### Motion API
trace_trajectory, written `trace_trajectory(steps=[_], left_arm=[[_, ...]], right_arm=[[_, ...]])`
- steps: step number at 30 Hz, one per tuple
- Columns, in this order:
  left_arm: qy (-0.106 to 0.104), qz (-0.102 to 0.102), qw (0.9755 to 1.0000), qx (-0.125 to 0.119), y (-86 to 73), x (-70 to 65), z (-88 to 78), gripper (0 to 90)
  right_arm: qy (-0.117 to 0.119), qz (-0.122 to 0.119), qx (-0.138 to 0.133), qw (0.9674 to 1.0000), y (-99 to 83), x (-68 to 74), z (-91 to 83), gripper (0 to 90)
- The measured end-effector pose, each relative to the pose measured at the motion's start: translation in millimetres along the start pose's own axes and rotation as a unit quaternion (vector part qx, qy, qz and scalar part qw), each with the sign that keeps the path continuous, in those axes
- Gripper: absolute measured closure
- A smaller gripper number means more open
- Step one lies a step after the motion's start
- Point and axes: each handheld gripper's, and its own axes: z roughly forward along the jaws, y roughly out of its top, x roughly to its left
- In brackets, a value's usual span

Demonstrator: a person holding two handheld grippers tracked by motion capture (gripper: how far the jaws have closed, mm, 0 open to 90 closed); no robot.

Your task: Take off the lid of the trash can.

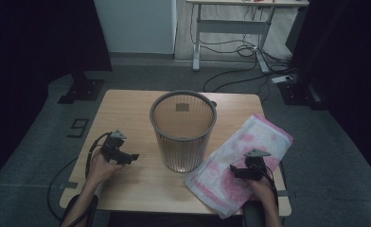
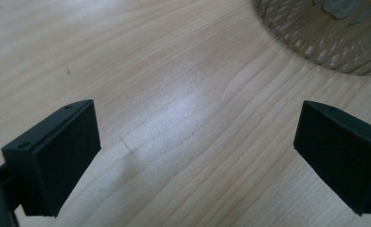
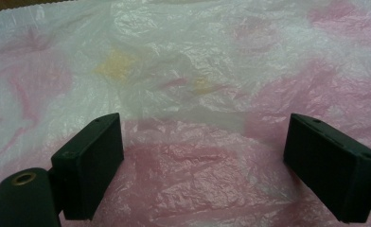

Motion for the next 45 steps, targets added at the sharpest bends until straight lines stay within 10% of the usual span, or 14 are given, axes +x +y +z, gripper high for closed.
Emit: trace_trajectory(steps=[45], left_arm=[[-0.016,0.054,0.9978,-0.035,160.1,5.1,-92.6,5.4]], right_arm=[[0.000,0.000,0.001,1.0000,0.0,-0.1,-0.1,12.0]])
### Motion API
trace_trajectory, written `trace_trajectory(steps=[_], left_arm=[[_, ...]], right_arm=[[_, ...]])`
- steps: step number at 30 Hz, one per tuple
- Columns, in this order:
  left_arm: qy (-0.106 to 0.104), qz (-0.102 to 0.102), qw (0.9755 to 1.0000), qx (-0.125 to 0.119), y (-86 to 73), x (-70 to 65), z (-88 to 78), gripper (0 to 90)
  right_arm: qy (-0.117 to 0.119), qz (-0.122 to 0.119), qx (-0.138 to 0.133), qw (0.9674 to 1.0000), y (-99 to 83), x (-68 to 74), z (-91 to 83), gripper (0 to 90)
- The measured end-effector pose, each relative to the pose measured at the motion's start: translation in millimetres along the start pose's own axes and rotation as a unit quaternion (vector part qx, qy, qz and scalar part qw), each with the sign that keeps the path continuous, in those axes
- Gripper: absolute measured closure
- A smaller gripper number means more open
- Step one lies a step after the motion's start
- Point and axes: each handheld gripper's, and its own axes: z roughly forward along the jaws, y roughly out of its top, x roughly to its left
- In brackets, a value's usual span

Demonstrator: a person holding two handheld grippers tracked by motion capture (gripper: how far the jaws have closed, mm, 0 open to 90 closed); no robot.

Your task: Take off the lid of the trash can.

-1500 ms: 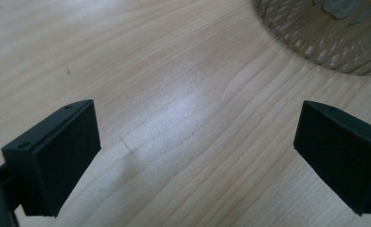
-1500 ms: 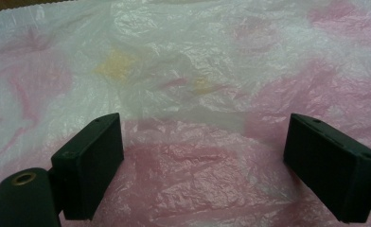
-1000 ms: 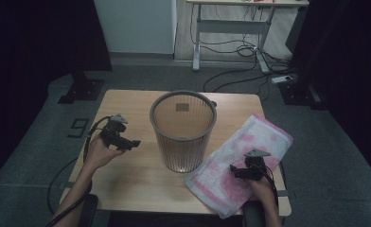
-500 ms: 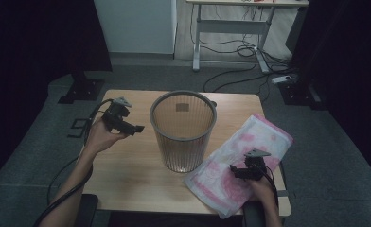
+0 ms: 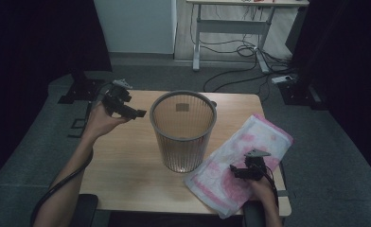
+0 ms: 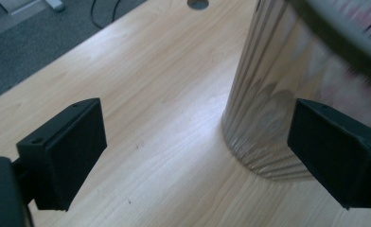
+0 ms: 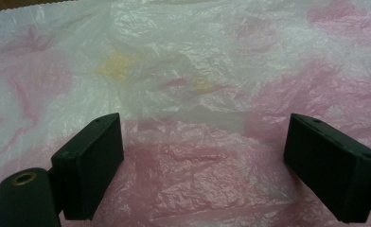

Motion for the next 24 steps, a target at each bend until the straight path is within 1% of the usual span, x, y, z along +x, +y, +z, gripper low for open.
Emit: trace_trajectory(steps=[3,7,12,17,19,22,24], left_arm=[[-0.003,0.004,1.0000,-0.001,10.8,0.0,-5.5,6.7],[0.007,0.017,0.9998,0.005,26.3,-1.9,-11.6,6.8],[0.003,0.017,0.9998,0.004,44.6,-3.4,-14.3,6.8],[-0.009,0.021,0.9997,0.008,60.6,-8.0,-6.0,8.5],[-0.008,0.022,0.9997,0.011,66.4,-11.1,-0.2,12.6],[-0.007,0.033,0.9993,0.018,73.6,-16.3,10.0,15.4],[-0.010,0.037,0.9990,0.021,77.5,-19.2,17.0,18.1]], right_arm=[[0.000,0.000,0.000,1.0000,0.0,0.0,0.0,12.1],[0.000,0.000,0.000,1.0000,0.0,0.0,0.0,12.1],[0.000,0.000,0.000,1.0000,0.0,0.0,0.0,12.1],[0.000,0.000,0.000,1.0000,0.0,0.0,0.0,12.1],[0.000,0.000,0.000,1.0000,0.0,0.0,0.0,12.1],[0.000,0.000,0.000,1.0000,0.0,0.0,0.0,12.1],[0.001,-0.001,0.000,1.0000,-0.2,0.0,-0.2,12.1]])
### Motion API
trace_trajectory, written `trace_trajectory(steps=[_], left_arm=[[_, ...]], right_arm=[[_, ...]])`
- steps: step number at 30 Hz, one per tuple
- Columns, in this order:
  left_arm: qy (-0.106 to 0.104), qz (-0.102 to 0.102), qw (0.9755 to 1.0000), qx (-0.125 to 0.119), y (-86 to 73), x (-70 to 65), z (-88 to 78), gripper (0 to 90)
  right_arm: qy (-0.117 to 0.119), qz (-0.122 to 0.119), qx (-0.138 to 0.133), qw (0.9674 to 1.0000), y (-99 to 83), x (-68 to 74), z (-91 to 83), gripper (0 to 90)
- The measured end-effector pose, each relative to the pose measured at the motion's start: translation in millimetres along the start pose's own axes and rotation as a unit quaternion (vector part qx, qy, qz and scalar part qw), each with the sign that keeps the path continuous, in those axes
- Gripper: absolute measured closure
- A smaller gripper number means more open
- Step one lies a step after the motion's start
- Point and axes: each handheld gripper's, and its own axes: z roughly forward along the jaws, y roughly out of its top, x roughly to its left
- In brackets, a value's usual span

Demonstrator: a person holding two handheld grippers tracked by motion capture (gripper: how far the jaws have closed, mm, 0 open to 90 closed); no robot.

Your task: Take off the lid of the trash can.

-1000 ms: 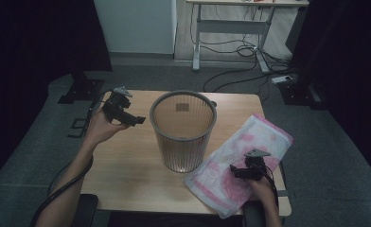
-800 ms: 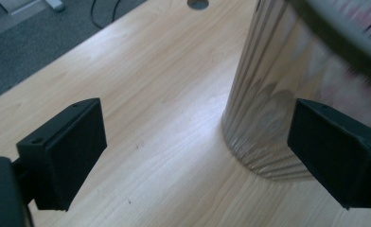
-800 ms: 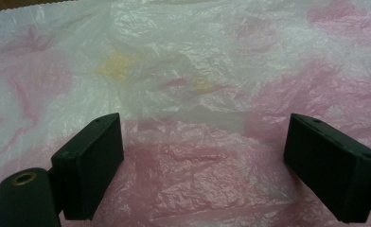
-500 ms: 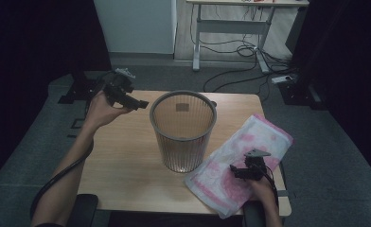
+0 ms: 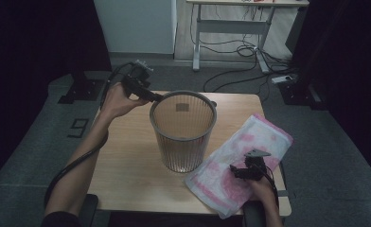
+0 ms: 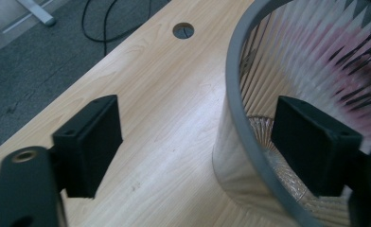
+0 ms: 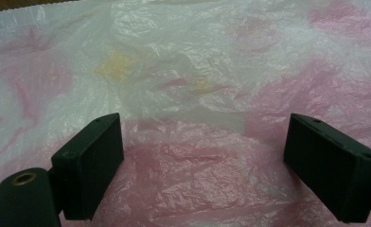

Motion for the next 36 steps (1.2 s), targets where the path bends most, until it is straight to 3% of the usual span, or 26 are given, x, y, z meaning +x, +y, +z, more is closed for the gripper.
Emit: trace_trajectory(steps=[6,15,21,24,29,36], left_arm=[[0.003,0.012,0.9998,0.013,11.1,-3.9,18.6,33.5],[-0.025,0.023,0.9992,0.021,20.4,-6.3,33.6,58.7],[-0.046,0.029,0.9983,0.020,23.1,-7.2,35.1,79.3],[-0.052,0.023,0.9981,0.025,25.3,-6.2,32.0,79.9],[-0.063,0.003,0.9980,0.009,24.9,-2.1,20.9,81.0],[-0.044,-0.011,0.9990,-0.001,24.5,2.7,5.5,80.6]], right_arm=[[0.001,-0.001,0.000,1.0000,-0.2,0.2,-0.2,12.1],[0.002,-0.002,0.000,1.0000,-0.3,0.2,-0.3,12.1],[0.002,-0.002,0.000,1.0000,-0.4,0.2,-0.4,12.1],[0.003,-0.002,0.000,1.0000,-0.4,0.2,-0.5,12.1],[0.003,-0.003,0.000,1.0000,-0.4,0.2,-0.5,12.1],[0.003,-0.002,0.000,1.0000,-0.5,0.2,-0.5,12.1]])
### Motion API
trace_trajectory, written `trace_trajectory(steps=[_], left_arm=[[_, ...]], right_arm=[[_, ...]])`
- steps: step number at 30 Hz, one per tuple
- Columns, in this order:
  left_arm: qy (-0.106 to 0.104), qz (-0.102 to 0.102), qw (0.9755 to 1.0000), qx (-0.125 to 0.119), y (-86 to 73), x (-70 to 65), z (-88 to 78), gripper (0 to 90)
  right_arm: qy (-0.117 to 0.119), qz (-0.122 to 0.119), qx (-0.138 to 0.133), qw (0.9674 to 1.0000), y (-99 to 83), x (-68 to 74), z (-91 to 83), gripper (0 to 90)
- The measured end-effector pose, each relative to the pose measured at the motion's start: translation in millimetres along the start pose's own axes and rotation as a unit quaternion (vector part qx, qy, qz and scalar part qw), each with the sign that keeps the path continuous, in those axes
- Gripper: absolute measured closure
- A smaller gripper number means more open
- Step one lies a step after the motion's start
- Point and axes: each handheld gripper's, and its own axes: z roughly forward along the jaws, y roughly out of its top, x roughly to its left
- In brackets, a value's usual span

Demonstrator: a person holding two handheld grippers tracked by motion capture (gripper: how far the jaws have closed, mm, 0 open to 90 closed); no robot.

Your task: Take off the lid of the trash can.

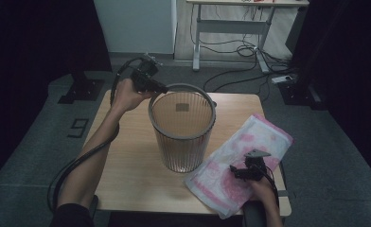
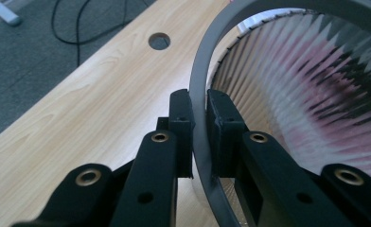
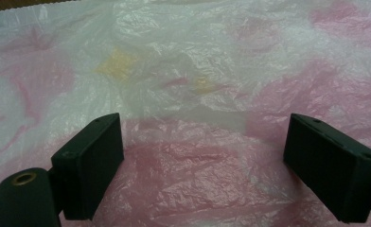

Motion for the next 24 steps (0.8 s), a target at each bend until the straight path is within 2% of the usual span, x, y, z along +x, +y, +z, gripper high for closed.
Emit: trace_trajectory(steps=[6,13,16,24], left_arm=[[0.018,-0.016,0.9997,-0.005,-2.1,4.8,-8.9,80.3],[0.043,-0.034,0.9985,0.001,-7.3,13.5,-16.1,80.9],[0.044,-0.036,0.9984,0.009,-12.2,17.5,-18.3,81.5],[0.046,-0.053,0.9975,0.008,-31.6,28.2,-25.4,81.4]], right_arm=[[0.000,0.000,0.000,1.0000,0.0,0.0,0.0,12.1],[0.000,0.000,0.000,1.0000,0.0,0.0,0.0,12.1],[0.000,0.000,0.000,1.0000,0.0,0.0,0.0,12.1],[0.000,0.000,0.000,1.0000,0.0,0.0,0.0,12.1]])
